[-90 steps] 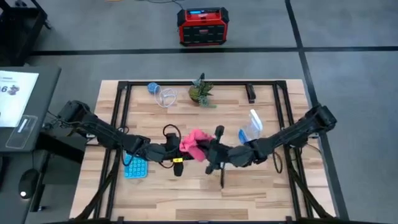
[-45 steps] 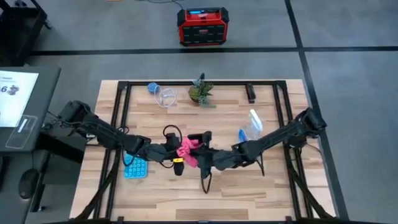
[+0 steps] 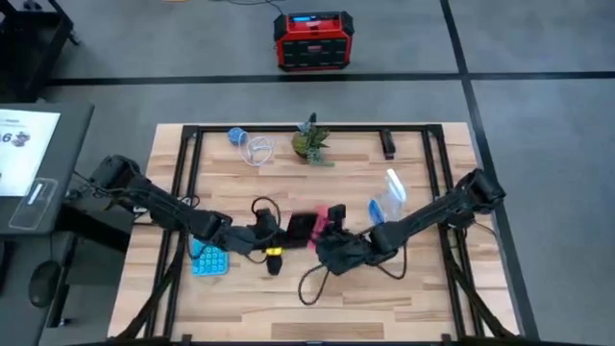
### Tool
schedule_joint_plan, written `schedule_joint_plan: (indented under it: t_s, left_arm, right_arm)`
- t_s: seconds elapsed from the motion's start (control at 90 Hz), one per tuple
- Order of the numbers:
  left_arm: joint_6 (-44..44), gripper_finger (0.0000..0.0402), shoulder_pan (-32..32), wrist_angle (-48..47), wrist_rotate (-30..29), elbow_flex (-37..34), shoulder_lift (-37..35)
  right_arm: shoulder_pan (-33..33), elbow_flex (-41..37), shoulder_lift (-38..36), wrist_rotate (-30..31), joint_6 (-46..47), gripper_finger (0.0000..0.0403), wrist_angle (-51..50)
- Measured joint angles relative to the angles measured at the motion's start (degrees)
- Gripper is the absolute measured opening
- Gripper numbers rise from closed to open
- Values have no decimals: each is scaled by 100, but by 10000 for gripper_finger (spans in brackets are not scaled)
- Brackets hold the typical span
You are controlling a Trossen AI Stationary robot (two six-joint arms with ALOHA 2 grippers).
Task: Apply microfiber cloth
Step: Wipe the back of the cellphone with a microfiber cloth
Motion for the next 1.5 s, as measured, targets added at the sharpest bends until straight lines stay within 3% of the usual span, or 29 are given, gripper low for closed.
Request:
schedule_joint_plan:
  t_s: [0.233,0.4,0.533,0.678,0.867,1.144,1.333,1.5]
  left_arm:
    - [-17,4,1,8,-390,-26,16]
    - [101,4,44,361,-715,-28,16]
    - [206,4,106,521,-745,-28,16]
    - [197,4,125,521,-762,-28,20]
    - [167,4,121,527,-736,-31,23]
    - [175,4,-14,546,-701,-37,32]
    - [170,4,-75,532,-779,-44,36]
    - [121,4,-155,518,-410,-33,36]
  right_arm:
    - [577,18,-17,-267,318,0,-195]
    - [691,20,-21,-954,8,0,182]
    - [687,21,-22,-908,-594,0,1013]
    - [654,34,-23,-298,-1620,0,2163]
    - [312,36,31,-253,-2236,0,2462]
    - [-40,49,23,-206,-2015,0,1726]
    - [57,42,-101,848,-1490,0,775]
    - [129,29,-524,1580,-488,0,-226]
